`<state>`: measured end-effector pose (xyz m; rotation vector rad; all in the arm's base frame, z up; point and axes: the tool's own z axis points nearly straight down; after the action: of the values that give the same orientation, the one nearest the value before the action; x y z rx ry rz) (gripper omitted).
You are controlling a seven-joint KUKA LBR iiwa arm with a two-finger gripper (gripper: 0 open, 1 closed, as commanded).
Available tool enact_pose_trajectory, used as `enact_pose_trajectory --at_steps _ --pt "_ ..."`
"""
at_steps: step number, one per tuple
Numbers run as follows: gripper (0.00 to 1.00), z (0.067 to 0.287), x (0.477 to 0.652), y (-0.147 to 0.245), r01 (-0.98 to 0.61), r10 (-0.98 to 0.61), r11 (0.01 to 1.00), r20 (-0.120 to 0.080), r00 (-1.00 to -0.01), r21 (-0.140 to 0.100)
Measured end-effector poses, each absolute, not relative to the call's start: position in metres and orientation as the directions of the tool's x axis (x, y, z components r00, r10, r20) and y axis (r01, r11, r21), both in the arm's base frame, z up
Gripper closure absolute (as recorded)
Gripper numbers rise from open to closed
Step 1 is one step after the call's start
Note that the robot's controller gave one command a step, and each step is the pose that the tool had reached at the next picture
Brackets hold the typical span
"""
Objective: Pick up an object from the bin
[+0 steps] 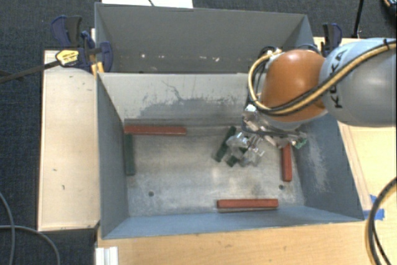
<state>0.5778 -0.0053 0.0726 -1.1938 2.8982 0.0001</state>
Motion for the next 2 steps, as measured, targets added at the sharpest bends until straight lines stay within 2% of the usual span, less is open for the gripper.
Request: enact_pose_trajectory --at_steps 1,2 --pt "0.0 0.071 0.5766 -0.0058 -0.704 -0.704 0.71 -0.003 -0.71 -0.001" --pt "1.0 0.0718 0.577 -0.0057 -0.704 -0.704 0.711 -0.004 -0.711 -0.001"
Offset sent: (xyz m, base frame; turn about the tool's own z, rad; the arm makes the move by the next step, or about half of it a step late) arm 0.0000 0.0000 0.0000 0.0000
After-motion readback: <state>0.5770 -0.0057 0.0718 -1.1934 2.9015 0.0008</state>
